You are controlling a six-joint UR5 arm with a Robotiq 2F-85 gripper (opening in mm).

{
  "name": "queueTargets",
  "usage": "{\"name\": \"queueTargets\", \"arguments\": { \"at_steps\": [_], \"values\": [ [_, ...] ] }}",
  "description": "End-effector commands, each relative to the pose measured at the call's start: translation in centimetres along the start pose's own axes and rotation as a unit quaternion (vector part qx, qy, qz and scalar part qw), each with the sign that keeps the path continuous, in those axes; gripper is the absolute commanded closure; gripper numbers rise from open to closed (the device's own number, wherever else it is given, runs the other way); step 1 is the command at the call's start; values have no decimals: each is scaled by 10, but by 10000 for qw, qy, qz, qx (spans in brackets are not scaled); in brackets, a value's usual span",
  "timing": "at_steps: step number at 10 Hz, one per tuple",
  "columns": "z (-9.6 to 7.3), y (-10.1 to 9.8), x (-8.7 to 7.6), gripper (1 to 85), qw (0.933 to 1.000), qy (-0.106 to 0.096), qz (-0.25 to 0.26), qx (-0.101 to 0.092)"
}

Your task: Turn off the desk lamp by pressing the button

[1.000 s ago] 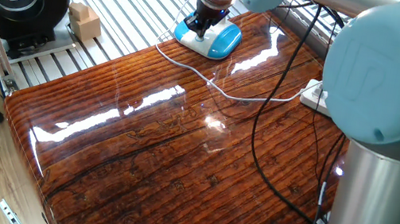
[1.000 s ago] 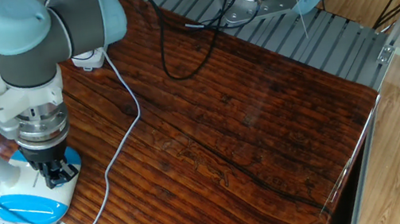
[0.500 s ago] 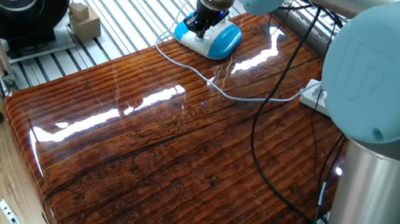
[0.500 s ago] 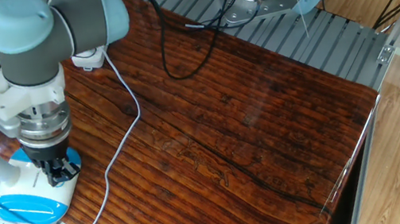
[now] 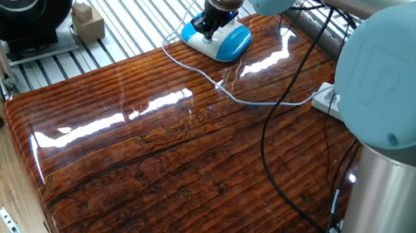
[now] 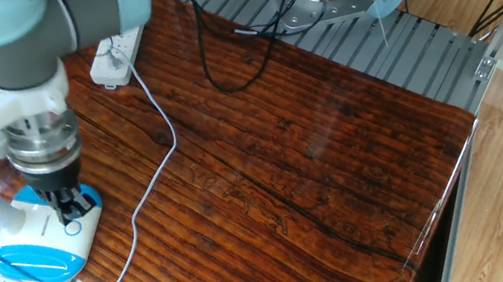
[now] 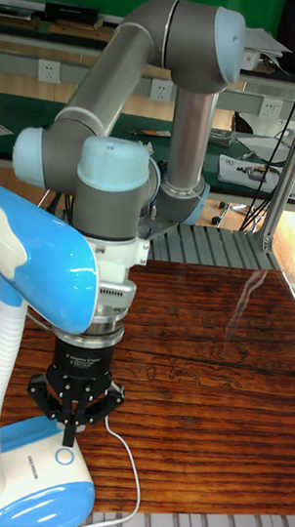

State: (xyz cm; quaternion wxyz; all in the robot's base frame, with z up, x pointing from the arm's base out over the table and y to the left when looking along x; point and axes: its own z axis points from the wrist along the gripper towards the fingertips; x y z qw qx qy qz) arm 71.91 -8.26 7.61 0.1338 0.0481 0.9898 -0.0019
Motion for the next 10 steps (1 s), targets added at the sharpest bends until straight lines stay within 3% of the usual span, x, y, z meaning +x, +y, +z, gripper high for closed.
{"name": "queueTargets", "arguments": {
  "at_steps": [1, 2, 4, 7, 10],
  "values": [
    [-31, 4, -7, 843, 9987, 177, 418, -223],
    [-35, 13, -2, 843, 9964, 269, 707, -385],
    [-36, 18, 10, 843, 9932, 415, 959, -506],
    [-20, 10, 14, 843, 9944, 84, 964, -435],
    [-15, 10, 15, 843, 9938, 135, 1025, -403]
  ]
}}
